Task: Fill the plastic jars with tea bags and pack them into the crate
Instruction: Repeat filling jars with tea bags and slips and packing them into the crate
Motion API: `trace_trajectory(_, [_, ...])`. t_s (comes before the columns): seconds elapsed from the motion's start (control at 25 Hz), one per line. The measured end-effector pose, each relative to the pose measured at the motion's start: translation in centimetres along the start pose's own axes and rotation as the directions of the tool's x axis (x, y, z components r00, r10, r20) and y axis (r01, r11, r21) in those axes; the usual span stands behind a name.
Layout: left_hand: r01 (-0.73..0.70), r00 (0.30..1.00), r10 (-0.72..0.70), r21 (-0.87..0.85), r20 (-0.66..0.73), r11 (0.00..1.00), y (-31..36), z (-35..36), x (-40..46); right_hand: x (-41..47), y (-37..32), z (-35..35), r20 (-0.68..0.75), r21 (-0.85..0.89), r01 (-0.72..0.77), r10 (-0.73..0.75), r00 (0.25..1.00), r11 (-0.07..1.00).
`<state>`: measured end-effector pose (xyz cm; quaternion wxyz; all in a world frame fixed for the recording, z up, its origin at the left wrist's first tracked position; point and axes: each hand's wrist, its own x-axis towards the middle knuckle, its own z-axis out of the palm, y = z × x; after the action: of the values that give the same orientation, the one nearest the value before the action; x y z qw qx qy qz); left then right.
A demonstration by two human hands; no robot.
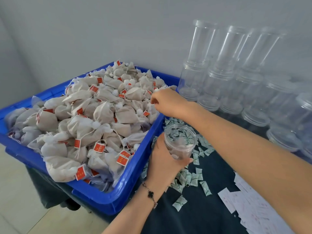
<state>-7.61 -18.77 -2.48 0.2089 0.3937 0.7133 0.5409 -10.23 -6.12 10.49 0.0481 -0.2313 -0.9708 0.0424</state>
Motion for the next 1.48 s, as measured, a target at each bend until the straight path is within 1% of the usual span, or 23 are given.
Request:
trace_trajectory(0.08, [-0.004,1.0,0.004,0.019,-0.025,1.0,-0.4,0.2,0.6,2.1,0.4,1.6,0.039,-0.04,-0.005,0.006,0.999,0.999])
trace_trajectory(0.2, [0.034,0.997,-0.03,0.048,-0.076,0.998,-0.9,1.0,1.4,3.8,1.2,3.3,0.077,-0.098,-0.033,0.041,0.996,0.995])
trace_trajectory(0.28, [0.047,0.993,-0.034,0.112,-0.114,0.993,-0.9,1.3,1.8,4.3,1.5,4.3,0.044,-0.092,-0.04,0.044,0.998,0.995])
trace_trajectory(0.36, [0.054,0.995,-0.046,0.095,-0.085,0.994,-0.8,1.5,2.2,4.4,1.7,4.9,-0.049,-0.065,-0.026,0.023,0.999,0.998])
trace_trajectory(0.44, [0.058,0.996,-0.049,0.107,-0.08,0.993,-0.9,1.4,2.3,4.3,2.0,4.9,-0.105,0.021,-0.003,0.005,0.994,1.0])
trace_trajectory(0.56, [0.068,0.997,-0.066,0.05,-0.05,0.996,-1.0,0.9,2.2,3.7,2.6,3.9,-0.122,0.257,-0.001,0.034,0.992,0.966])
trace_trajectory(0.68, [0.036,0.998,-0.033,0.067,-0.044,0.997,-0.4,0.1,1.8,2.8,2.9,2.4,-0.159,0.325,-0.031,0.087,0.983,0.945])
trace_trajectory(0.84, [0.011,0.999,-0.007,0.061,-0.054,0.998,0.6,-0.2,0.9,1.1,2.8,-0.7,-0.269,0.479,-0.069,0.221,0.937,0.875])
trace_trajectory(1.0, [0.007,0.999,-0.006,0.04,-0.039,0.999,1.5,-0.3,0.0,-2.3,2.9,-4.0,-0.308,0.628,-0.018,0.27,0.912,0.778])
trace_trajectory(1.12, [0.001,1.0,0.0,0.045,-0.012,0.999,2.0,-0.3,-0.7,-5.8,2.7,-4.9,-0.343,0.65,0.027,0.262,0.902,0.759])
trace_trajectory(1.16, [-0.003,1.0,0.004,0.043,-0.007,0.999,2.2,-0.2,-0.9,-7.0,2.6,-4.8,-0.342,0.656,0.038,0.252,0.905,0.754])
trace_trajectory(1.24, [-0.009,1.0,0.008,0.048,0.008,0.999,2.5,0.0,-1.4,-9.5,2.5,-4.1,-0.292,0.652,0.025,0.22,0.931,0.758])
trace_trajectory(1.28, [-0.004,1.0,0.003,0.052,0.016,0.999,2.7,0.1,-1.7,-10.6,2.5,-3.6,-0.248,0.615,0.004,0.189,0.95,0.789])
trace_trajectory(1.36, [0.005,1.0,-0.006,0.036,0.022,0.999,2.8,0.4,-2.1,-12.3,2.5,-2.7,-0.13,0.487,-0.04,0.118,0.985,0.872])
trace_trajectory(1.48, [0.02,0.999,-0.022,0.058,0.041,0.998,2.8,1.0,-2.7,-14.0,2.8,-1.8,0.014,0.331,-0.076,0.076,0.997,0.94])
